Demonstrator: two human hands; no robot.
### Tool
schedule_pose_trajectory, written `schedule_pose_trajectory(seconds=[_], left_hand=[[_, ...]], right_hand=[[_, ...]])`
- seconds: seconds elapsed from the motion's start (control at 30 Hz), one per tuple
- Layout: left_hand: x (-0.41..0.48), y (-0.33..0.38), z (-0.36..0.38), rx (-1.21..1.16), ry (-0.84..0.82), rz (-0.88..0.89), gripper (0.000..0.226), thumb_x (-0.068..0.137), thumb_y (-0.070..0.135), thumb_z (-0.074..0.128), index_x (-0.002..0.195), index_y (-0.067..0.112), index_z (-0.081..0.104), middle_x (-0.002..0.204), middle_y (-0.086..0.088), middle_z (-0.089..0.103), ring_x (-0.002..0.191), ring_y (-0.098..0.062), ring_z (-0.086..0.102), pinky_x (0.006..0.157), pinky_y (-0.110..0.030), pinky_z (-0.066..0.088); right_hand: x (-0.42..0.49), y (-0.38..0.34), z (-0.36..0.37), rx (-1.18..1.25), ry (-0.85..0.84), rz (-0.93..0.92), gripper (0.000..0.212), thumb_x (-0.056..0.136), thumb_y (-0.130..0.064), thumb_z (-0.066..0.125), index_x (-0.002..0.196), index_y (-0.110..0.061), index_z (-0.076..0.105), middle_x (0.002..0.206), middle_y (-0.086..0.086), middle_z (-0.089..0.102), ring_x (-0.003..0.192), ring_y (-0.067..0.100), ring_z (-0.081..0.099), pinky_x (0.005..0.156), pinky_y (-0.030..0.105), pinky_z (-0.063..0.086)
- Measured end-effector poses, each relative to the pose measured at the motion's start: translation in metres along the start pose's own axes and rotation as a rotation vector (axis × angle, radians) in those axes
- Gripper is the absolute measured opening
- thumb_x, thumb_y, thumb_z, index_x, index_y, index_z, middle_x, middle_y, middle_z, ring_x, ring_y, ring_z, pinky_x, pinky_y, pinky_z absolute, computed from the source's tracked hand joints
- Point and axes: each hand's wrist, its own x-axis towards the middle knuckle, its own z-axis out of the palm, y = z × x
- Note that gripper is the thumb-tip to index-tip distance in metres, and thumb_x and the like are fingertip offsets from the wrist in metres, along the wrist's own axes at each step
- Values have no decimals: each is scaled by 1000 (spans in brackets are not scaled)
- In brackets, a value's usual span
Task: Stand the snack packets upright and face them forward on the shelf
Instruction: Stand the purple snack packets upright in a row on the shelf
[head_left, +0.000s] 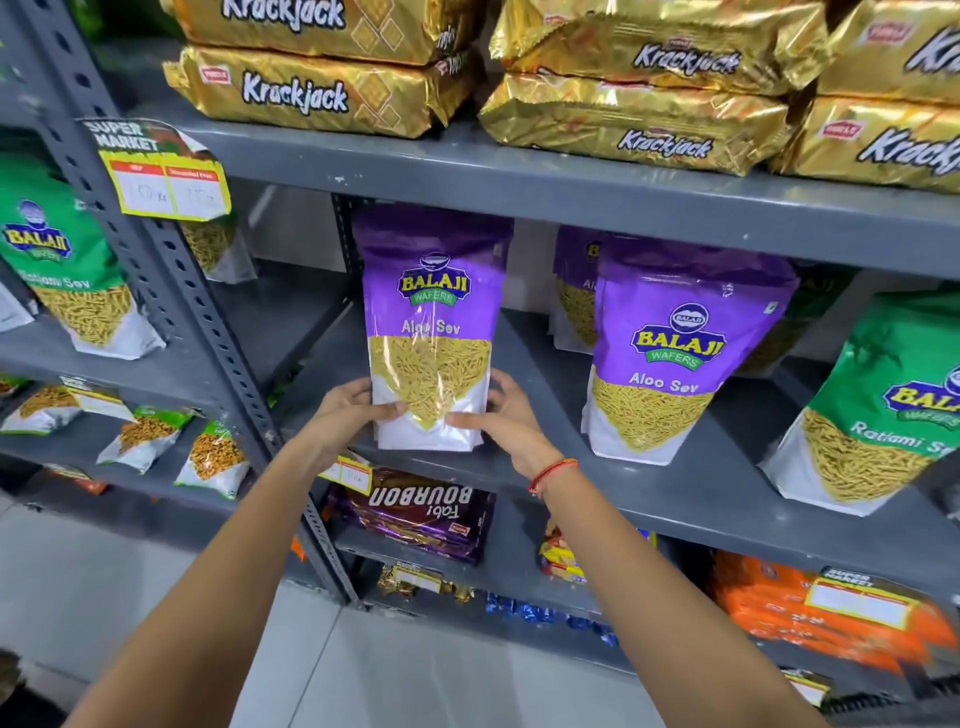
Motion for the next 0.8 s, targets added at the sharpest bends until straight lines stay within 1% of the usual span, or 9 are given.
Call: schedule_pose_trajectory(seconds=[0.07,0.17,0.3,0.47,0.53,0.6,0.7,0.73,0.8], left_hand=[[-2,-3,7,-13,25,57,38,72,-3,73,104,16,64,93,3,75,82,-7,71,65,-14,56],[-2,-7,14,-31,39,95,46,72,-4,72,114,11,60,103,-2,70,88,-7,68,68,-12,55],[4,-6,15,-33,47,115,52,71,-5,72,118,11,58,102,2,70,87,-2,69,69,-12,55],[19,-1,19,15,28,137,54,69,-7,74,117,9,55,109,-5,67,88,-2,68,70,-13,56],[25,-2,24,52,25,158,56,67,-8,75,117,6,54,110,-7,66,91,-5,67,69,-13,56],[31,-6,30,92,39,195,55,66,-11,75,113,6,53,107,-9,66,87,-4,68,68,-13,55],[40,-13,34,145,53,217,56,65,-15,72,114,2,50,109,-13,65,92,-20,65,81,-27,54],[42,-16,35,153,48,216,56,65,-15,72,114,1,50,110,-14,65,95,-22,64,84,-31,52],[46,-22,31,155,37,215,55,66,-13,73,114,5,51,111,-13,66,97,-21,63,84,-27,53]], right_hand=[[-1,-1,-4,-6,1,-43,75,62,6,81,124,-15,45,130,16,57,119,28,56,102,45,47],[-1,0,-9,-23,7,-81,74,61,7,82,117,-22,44,127,16,59,116,29,58,98,44,50],[4,1,-11,-47,22,-109,75,59,5,83,117,-22,44,122,15,63,113,28,60,94,43,52],[14,5,-16,-118,80,-170,77,56,1,86,118,-21,44,115,10,68,109,24,64,98,46,50],[17,11,-17,-137,103,-194,74,58,2,84,113,-27,44,112,4,69,110,22,63,98,42,50],[20,19,-17,-140,136,-207,70,60,5,81,107,-32,45,108,0,67,108,20,63,98,41,50],[23,32,-16,-161,199,-204,61,64,6,78,107,-22,45,108,-1,65,105,19,61,102,46,46],[25,35,-16,-168,211,-201,58,66,5,78,107,-20,46,108,-1,65,103,18,61,102,46,47],[27,40,-17,-183,217,-194,56,69,2,77,109,-21,46,107,-2,64,102,17,62,99,40,50]])
